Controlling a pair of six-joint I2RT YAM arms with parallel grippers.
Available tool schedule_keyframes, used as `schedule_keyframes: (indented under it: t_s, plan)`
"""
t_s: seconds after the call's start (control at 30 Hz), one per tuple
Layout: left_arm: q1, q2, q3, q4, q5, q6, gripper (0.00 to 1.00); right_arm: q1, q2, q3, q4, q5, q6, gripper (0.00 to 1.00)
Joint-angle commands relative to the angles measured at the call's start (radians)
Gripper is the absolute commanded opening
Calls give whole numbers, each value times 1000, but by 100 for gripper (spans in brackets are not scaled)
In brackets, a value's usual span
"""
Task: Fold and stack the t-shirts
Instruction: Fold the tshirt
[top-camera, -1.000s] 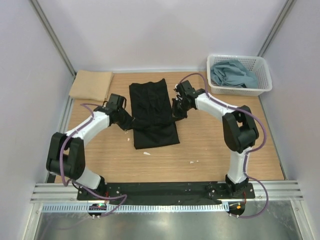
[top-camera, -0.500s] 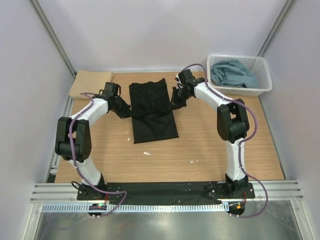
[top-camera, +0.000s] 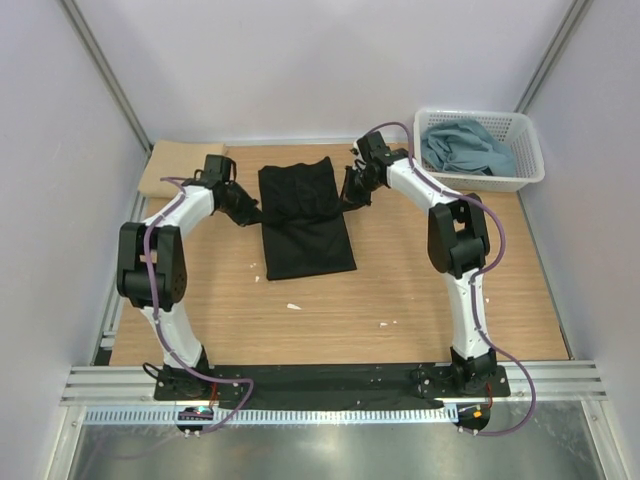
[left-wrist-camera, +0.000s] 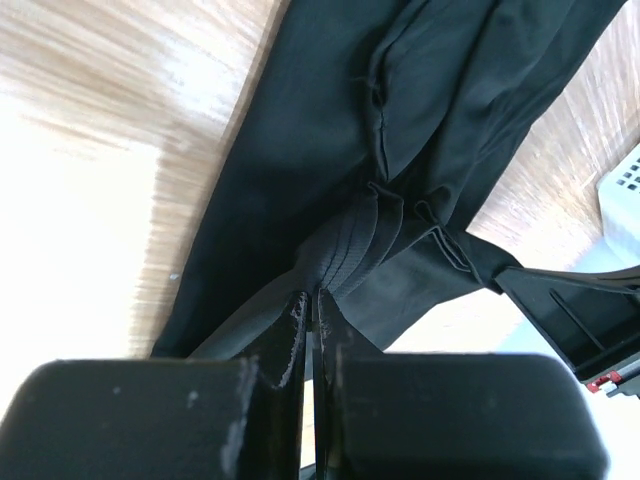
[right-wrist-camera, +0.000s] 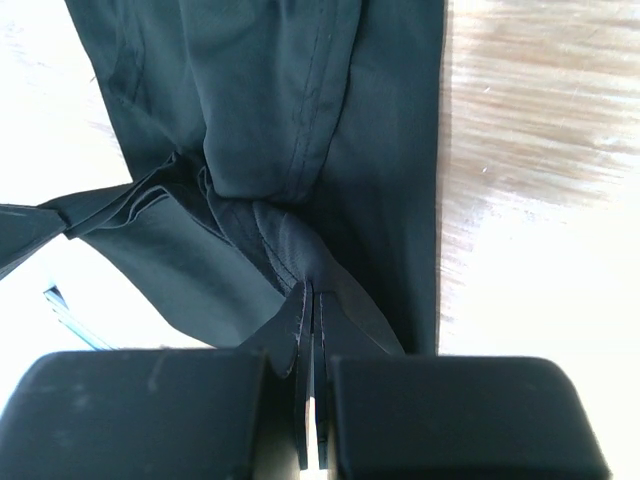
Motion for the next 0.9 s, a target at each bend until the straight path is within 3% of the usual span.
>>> schedule_keyframes:
  t_s: [0.0, 0.57, 0.77, 0.87]
  plan:
    - [15, 39, 43, 0, 37, 22, 0, -8, 19, 75, -16, -25, 18, 1]
    - [38, 154, 144, -37, 59, 53, 0, -39, 111, 194, -50, -48, 35, 1]
    - [38, 191, 187, -55, 65, 69, 5, -46, 126, 194, -39, -59, 39, 2]
    - [38, 203, 212, -72, 53, 95, 18, -54, 132, 197, -26, -60, 47, 7]
